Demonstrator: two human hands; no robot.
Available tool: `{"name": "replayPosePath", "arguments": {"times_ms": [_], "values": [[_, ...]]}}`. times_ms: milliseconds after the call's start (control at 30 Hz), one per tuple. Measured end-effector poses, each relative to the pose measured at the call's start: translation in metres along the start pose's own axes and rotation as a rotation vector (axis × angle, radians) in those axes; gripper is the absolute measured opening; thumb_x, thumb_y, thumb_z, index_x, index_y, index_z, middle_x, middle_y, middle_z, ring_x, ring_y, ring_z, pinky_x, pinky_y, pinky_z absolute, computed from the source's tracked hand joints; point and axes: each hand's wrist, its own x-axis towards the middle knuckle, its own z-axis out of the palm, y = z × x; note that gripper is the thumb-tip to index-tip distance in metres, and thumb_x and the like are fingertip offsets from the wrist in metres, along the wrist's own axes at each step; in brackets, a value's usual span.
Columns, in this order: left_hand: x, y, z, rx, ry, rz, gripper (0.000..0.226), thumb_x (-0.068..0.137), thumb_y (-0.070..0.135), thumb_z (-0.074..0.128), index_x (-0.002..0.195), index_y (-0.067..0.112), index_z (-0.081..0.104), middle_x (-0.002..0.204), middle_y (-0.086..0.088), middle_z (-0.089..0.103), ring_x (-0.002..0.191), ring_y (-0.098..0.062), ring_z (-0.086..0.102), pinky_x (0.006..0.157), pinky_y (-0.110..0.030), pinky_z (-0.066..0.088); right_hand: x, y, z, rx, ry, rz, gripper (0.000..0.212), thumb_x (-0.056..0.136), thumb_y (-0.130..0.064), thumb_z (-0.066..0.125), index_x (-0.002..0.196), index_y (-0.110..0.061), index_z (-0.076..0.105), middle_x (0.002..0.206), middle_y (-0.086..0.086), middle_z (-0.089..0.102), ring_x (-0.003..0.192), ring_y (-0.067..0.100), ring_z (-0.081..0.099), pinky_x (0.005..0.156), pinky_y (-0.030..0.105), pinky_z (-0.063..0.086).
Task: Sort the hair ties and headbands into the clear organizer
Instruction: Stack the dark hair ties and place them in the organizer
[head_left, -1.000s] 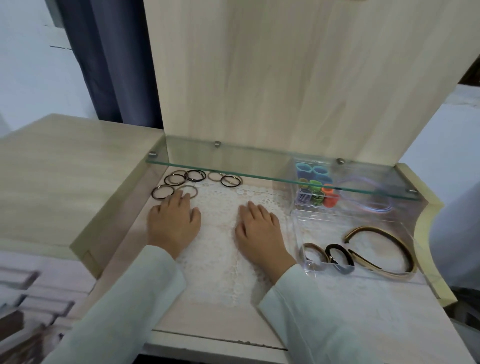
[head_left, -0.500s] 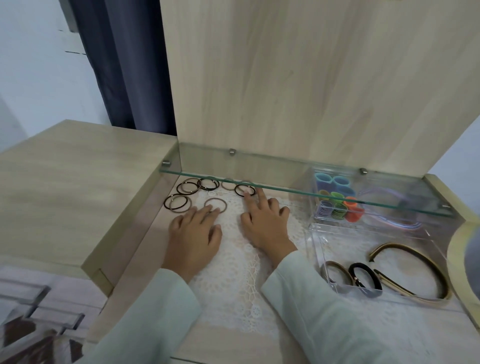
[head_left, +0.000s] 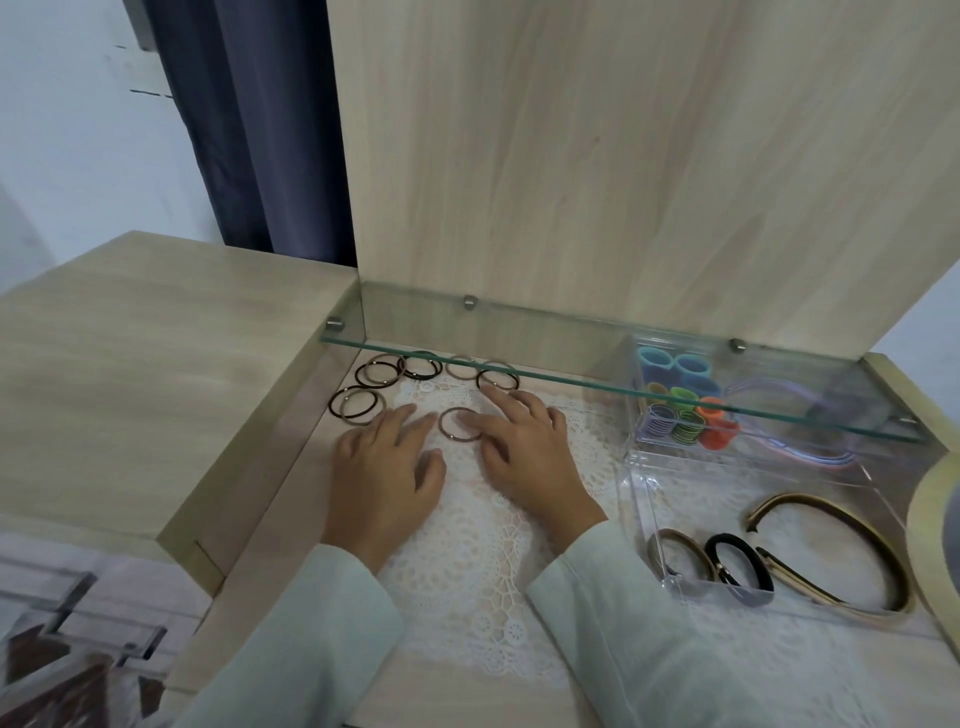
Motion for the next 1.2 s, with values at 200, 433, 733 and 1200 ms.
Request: {"name": "replayPosePath", "arguments": {"times_ms": [200,433,733,1200], "values": [[-0.001,-0.002,0.003,0.049,-0.047,-0.275,0.074,0.086,0.047,0.029,0.146,0.008,0.042,0.153,-0.017,0.036,0.143,-0.033,0.03,0.11,-0.049,0.027,-0.003,0.002,0.002,0.101,0.083,-0.038,0.029,0.085,-0.034,0.052,0.105,-0.041,0.072,0.118,-0.02,0.065,0.114,0.011,0.05,0.095,0.038,0.025],[-0.003,-0.002,0.003,0.017,-0.014,-0.239,0.07,0.084,0.043,0.03,0.138,0.004,0.054,0.142,-0.017,0.05,0.133,-0.031,0.044,0.107,-0.047,0.032,-0.004,0.0,-0.002,0.15,0.152,0.019,0.036,0.087,-0.031,0.048,0.118,-0.039,0.066,0.125,-0.023,0.061,0.119,0.006,0.046,0.1,0.034,0.025],[-0.003,0.0,-0.002,-0.078,0.098,-0.241,0.052,0.077,0.029,0.048,0.12,0.006,0.066,0.113,-0.011,0.062,0.103,-0.03,0.06,0.089,-0.045,0.043,0.004,0.004,0.002,-0.019,-0.081,0.25,0.05,0.1,-0.034,0.028,0.149,-0.028,0.029,0.156,-0.012,0.026,0.143,0.022,0.018,0.111,0.039,0.015],[0.001,-0.005,-0.001,-0.118,0.132,-0.398,0.064,0.078,0.037,0.041,0.126,0.0,0.059,0.131,-0.015,0.058,0.121,-0.036,0.051,0.099,-0.049,0.039,0.0,0.004,0.005,-0.01,0.068,0.349,0.042,0.098,-0.028,0.038,0.137,-0.02,0.051,0.145,-0.006,0.046,0.138,0.024,0.029,0.109,0.042,0.019]]}}
